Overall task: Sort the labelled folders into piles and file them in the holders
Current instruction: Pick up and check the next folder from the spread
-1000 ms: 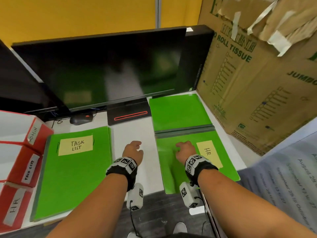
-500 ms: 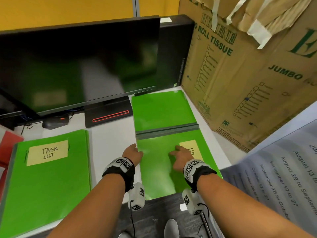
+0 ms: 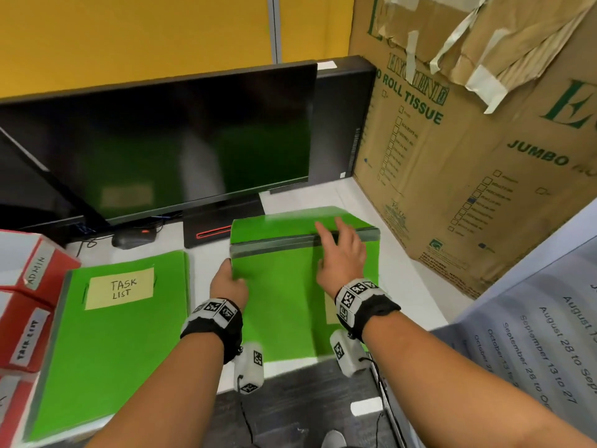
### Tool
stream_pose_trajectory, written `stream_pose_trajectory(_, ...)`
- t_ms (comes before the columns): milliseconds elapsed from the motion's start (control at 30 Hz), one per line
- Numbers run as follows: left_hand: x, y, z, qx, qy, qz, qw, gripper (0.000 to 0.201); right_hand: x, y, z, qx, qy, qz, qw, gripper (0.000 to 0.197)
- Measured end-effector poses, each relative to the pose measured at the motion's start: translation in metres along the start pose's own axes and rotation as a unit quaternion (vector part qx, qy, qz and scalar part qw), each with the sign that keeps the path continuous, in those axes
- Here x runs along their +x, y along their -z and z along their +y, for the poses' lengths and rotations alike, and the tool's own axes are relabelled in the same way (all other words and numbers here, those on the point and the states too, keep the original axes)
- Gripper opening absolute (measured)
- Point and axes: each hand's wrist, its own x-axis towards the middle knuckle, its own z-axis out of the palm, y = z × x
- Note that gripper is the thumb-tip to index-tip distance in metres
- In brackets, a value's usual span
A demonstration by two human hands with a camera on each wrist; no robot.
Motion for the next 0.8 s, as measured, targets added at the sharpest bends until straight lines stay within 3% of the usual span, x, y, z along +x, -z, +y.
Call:
stream_pose_trajectory(200, -0.004, 0.043, 0.003, 0.004, -0.021, 0.098, 0.995, 0.030, 0.003, 0.008, -0.037, 0.005, 0.008, 0.006, 1.000, 0.031)
stream_pose_trajectory(300, -0.013, 0.062, 0.013, -0.004, -0.056, 0.191, 0.980, 0.069, 0.002, 0.013, -0.056, -0.003, 0.036, 0.051, 0.998, 0.025)
stream_pose_trajectory(367, -0.020, 0.073, 0.021, 0.098, -0.085, 0.235, 0.963, 0.083, 0.001, 0.018, -0.070, -0.007, 0.054, 0.085, 0.995, 0.027)
stream_pose_trajectory(467, -0.023, 0.092, 0.029, 0.175, -0.096, 0.240, 0.950, 0.051, 0.003, 0.025, -0.086, 0.022, 0.059, 0.117, 0.991, 0.032)
stream_pose_trajectory(567, -0.021, 0.109, 0.026, 0.059, -0.123, 0.184, 0.974, 0.018, 0.002, 0.027, -0.097, 0.114, 0.112, 0.180, 0.971, 0.039)
stream_pose_trajectory(700, -0.023, 0.121, 0.016, -0.023, -0.063, 0.225, 0.972, 0.022, -0.009, 0.024, -0.109, 0.146, 0.159, 0.199, 0.956, 0.044)
stream_pose_trajectory(800, -0.025, 0.124, 0.006, -0.050, -0.011, 0.234, 0.971, 0.031, -0.011, 0.005, -0.107, 0.189, 0.143, 0.062, 0.970, 0.038)
